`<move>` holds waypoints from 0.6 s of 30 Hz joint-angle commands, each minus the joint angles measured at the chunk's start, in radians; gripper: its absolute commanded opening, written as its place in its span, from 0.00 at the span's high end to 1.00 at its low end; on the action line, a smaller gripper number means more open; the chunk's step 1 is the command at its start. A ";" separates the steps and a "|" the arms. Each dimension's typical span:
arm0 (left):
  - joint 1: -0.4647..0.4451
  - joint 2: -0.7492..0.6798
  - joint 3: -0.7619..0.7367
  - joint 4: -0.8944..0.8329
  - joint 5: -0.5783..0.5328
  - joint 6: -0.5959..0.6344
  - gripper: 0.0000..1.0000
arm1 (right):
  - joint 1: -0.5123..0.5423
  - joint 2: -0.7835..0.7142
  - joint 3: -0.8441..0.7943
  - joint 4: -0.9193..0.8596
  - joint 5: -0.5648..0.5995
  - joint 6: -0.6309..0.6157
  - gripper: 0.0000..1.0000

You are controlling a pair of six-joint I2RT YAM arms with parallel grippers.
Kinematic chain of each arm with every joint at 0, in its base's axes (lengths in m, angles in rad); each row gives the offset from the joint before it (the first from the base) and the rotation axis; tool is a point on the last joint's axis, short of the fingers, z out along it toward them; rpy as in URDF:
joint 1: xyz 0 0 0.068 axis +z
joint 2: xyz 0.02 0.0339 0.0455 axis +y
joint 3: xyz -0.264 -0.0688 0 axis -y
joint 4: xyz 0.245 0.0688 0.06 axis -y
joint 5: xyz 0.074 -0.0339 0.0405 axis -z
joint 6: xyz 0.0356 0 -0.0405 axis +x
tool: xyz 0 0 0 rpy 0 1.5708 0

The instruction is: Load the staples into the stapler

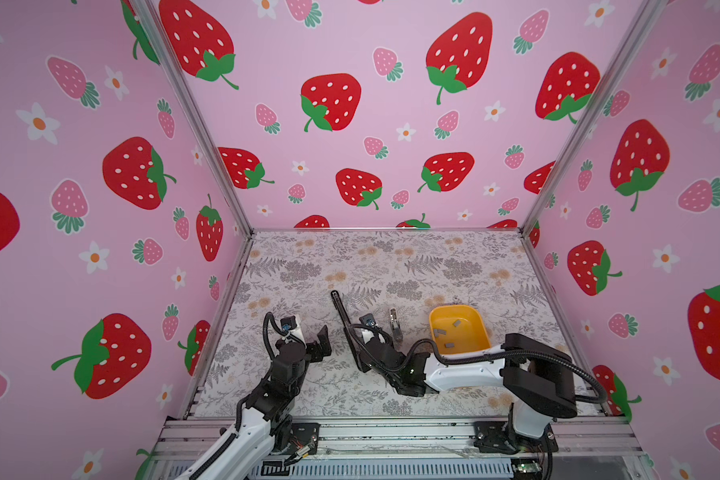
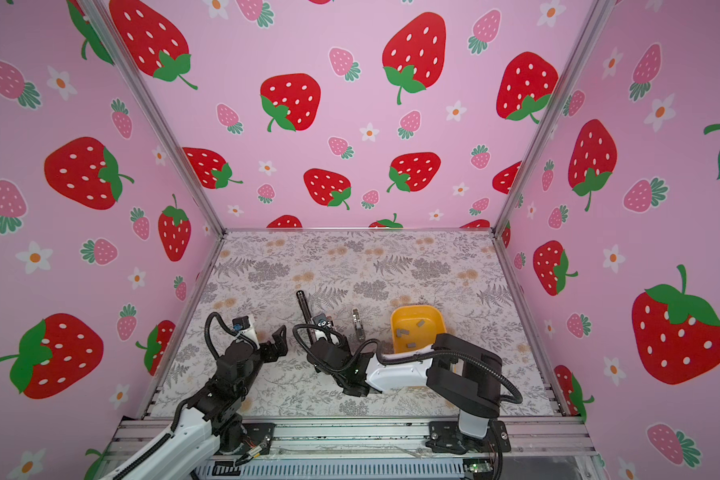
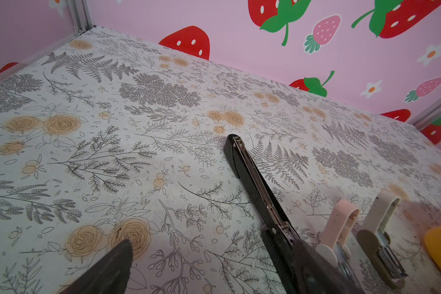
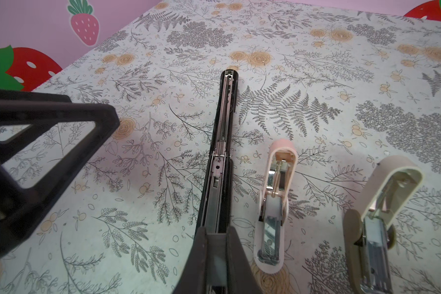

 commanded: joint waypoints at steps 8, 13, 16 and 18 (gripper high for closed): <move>0.004 -0.042 0.014 0.007 0.000 -0.002 0.01 | 0.022 0.066 0.058 0.007 0.018 0.046 0.97; 0.004 -0.064 0.006 0.002 0.003 -0.001 0.01 | 0.023 0.107 0.095 -0.025 0.034 0.050 0.97; 0.005 -0.071 0.004 0.002 0.005 -0.001 0.01 | 0.023 0.115 0.101 -0.033 0.045 0.053 0.97; 0.004 -0.074 0.003 0.002 0.005 0.000 0.01 | 0.022 0.121 0.103 -0.035 0.047 0.053 0.97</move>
